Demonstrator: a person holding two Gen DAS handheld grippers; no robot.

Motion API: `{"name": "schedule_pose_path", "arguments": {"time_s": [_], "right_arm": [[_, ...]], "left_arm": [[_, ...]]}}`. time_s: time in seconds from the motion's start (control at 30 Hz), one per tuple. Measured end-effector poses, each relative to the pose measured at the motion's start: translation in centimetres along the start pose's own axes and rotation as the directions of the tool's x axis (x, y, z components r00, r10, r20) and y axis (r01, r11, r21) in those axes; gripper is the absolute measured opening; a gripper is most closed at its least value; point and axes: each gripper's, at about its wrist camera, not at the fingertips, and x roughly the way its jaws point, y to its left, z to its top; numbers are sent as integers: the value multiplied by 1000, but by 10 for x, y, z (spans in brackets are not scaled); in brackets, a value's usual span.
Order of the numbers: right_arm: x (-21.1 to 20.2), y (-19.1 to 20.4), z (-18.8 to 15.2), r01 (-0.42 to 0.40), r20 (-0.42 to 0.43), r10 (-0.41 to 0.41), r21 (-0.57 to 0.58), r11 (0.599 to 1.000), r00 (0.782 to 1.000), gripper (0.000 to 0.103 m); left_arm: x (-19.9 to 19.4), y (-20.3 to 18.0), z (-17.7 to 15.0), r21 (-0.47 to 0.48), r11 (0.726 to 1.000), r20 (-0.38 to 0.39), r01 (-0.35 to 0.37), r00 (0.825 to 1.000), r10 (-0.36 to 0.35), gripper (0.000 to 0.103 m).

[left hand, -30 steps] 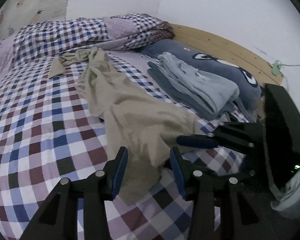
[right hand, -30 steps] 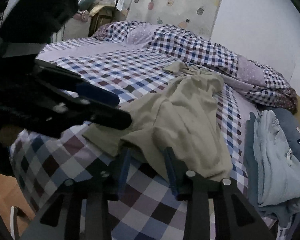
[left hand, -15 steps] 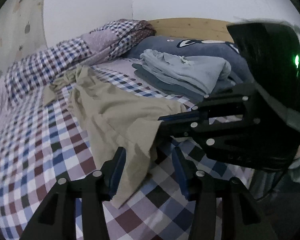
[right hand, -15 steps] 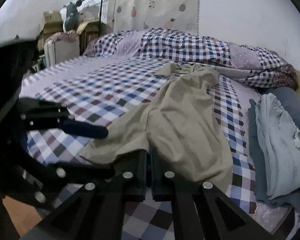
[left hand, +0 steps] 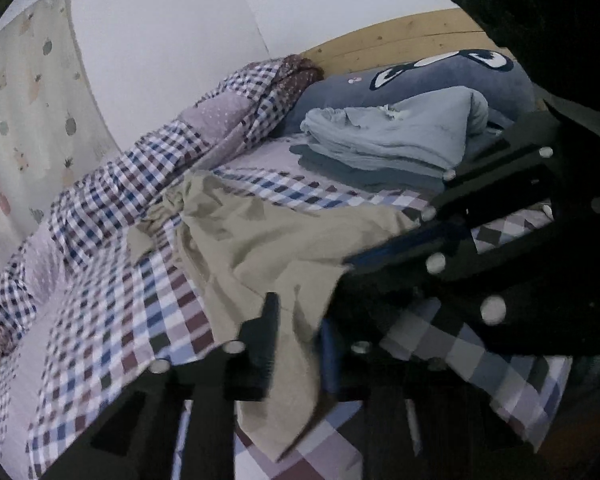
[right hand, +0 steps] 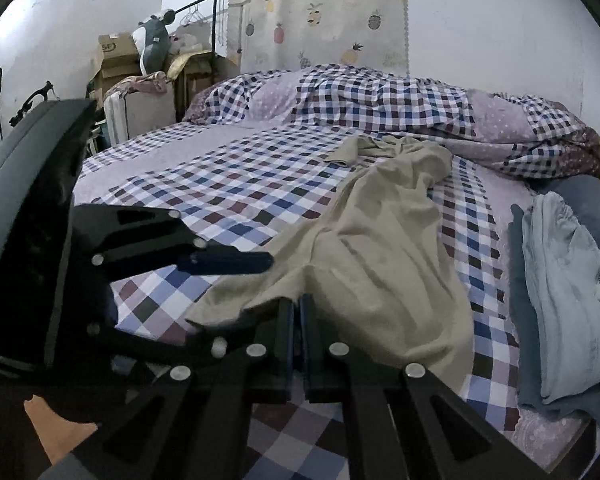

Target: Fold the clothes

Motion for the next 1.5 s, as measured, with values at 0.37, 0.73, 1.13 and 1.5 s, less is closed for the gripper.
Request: {"name": "schedule_pose_path", "arguments": {"time_s": [0.37,0.73,1.13,1.5], "right_arm": [[-10,-10,-8,151,33,-152,28,988,988,52],[13,-5,-1,318,36,-320,50,947,947,60],[-6,32,33,229,268,-251,111,967,930,74],[32,8,48,299,173,-344,242,923,923,74]], "left_arm": [[-34,72,27,-288,955,139,65,990,-26,1],[-90,134,42,-445,884,281,147,960,-19,0],[-127,149,45,-457,879,309,138,951,12,0],[-164,172,31,-512,847,378,145,923,70,0]]}}
